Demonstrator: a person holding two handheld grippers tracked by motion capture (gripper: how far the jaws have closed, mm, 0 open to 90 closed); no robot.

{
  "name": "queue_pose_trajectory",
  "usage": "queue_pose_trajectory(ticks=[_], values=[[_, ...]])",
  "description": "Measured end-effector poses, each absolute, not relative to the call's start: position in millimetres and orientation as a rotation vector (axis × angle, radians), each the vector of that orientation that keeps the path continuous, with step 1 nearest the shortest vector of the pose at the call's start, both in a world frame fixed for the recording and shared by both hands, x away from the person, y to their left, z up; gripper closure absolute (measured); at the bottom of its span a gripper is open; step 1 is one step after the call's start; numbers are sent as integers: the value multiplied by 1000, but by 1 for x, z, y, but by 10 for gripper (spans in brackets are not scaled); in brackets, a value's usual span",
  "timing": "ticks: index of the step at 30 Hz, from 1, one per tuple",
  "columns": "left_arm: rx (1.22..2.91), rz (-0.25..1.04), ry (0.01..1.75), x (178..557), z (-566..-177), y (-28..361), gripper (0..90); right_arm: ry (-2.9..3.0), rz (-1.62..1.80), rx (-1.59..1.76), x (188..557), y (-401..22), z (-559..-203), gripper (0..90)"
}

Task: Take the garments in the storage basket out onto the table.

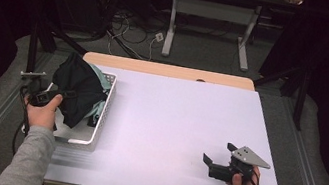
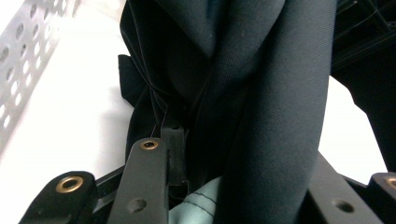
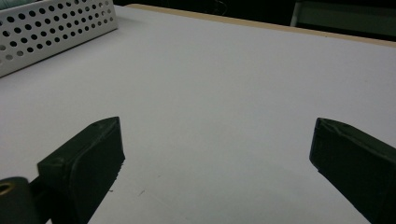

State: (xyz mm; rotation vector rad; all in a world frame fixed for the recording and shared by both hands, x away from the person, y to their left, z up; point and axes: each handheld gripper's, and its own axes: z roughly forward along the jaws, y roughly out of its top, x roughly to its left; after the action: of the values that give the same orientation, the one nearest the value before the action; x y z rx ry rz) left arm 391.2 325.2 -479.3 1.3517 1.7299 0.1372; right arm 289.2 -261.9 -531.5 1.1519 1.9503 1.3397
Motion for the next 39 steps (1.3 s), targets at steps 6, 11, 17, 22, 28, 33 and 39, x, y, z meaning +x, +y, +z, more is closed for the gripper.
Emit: queue_pose_trajectory(ticks=[6, 11, 17, 22, 28, 33, 39], values=[[1338, 160, 1697, 385, -470, 326, 661, 1950, 1337, 1148, 290, -263, -532, 26], [1330, 175, 1659, 381, -462, 326, 663, 1950, 1335, 1147, 292, -262, -532, 26], [1333, 205, 1626, 375, -452, 324, 664, 1950, 1337, 1163, 291, -263, -533, 27], [1331, 222, 1603, 371, -446, 323, 665, 1940, 1338, 1164, 290, -263, -533, 27], [1320, 256, 1572, 365, -437, 321, 666, 1928, 1350, 1175, 290, -263, -532, 27], [1334, 280, 1541, 360, -431, 320, 668, 1936, 1348, 1180, 291, -263, -532, 27], [1325, 313, 1501, 352, -420, 318, 671, 1933, 1348, 1164, 292, -262, -533, 27]])
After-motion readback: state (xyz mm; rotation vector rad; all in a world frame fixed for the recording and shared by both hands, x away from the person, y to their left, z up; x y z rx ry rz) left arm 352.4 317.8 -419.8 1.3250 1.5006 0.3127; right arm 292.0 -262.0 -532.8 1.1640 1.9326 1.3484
